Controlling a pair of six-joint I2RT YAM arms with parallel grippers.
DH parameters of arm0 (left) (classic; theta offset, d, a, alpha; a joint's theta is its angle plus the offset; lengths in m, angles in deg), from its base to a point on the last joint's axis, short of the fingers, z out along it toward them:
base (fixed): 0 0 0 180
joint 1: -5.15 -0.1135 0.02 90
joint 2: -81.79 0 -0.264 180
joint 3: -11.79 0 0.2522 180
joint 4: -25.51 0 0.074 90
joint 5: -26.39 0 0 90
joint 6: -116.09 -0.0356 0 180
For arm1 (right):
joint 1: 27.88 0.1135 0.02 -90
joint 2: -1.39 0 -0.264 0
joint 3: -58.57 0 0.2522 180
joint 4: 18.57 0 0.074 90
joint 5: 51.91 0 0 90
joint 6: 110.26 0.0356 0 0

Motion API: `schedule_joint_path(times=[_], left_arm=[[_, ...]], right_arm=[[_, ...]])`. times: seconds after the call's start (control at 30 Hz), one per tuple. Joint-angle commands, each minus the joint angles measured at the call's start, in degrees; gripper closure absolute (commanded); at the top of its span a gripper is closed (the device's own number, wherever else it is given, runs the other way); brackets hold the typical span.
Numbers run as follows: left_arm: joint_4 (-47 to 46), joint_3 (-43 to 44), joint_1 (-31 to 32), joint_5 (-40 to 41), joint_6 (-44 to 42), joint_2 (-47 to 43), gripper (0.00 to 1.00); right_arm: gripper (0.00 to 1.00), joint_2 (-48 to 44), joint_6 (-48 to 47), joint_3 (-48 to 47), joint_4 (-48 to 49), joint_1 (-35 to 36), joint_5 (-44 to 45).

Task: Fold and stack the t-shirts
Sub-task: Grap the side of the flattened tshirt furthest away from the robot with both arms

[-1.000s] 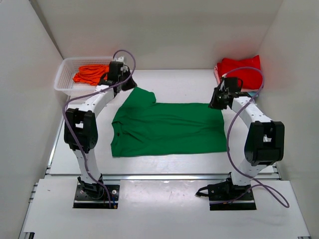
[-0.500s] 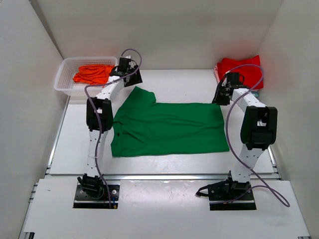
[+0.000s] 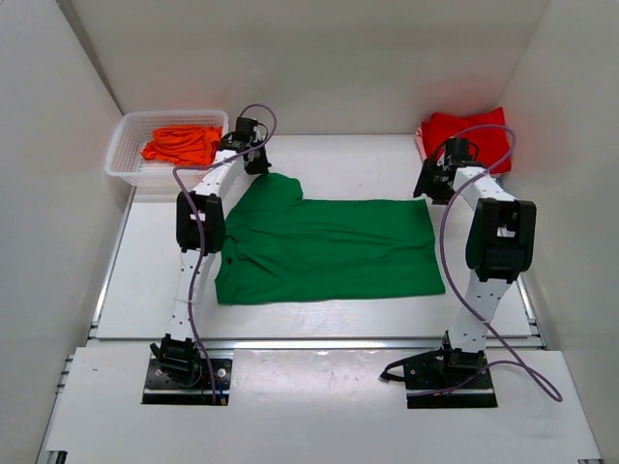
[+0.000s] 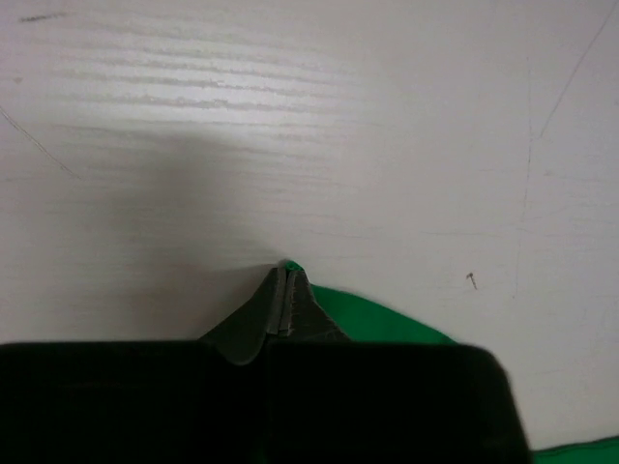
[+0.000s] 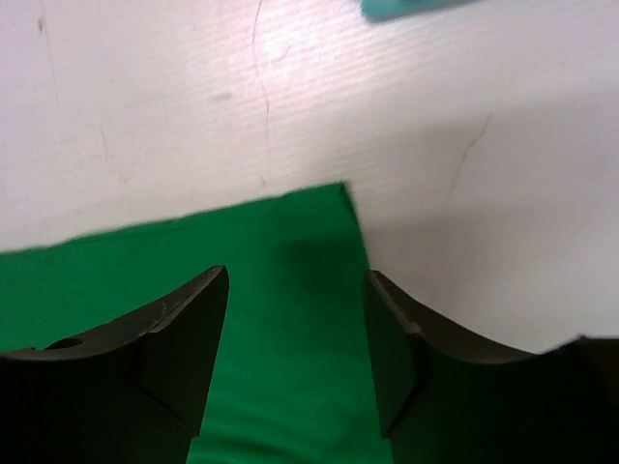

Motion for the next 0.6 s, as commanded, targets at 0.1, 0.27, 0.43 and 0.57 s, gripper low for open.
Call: schedule_joint_path(times=[0.1, 0.27, 0.43, 0.57], left_arm=[[0.9, -4.2, -0.5, -4.7, 0.2, -5.8, 1.0], [0.9, -3.8, -0.5, -6.7, 0.9, -7.6, 1.0], [-0.5, -5.2, -2.4, -10.1, 1.3, -11.6, 1.0], [-2.2, -9.1, -2.8, -11.2, 0.7, -17.2, 1.0]], right_arm=[[0.42, 6.5, 1.3, -7.7, -3.4, -0.4, 1.2], [0.4, 12.8, 0.4, -13.4, -6.9, 1.1, -1.2], [0.96, 14.2, 0.5, -15.2, -7.7, 2.2, -1.2], [1.0, 12.7, -0.2, -15.2, -6.0, 2.0, -1.2]])
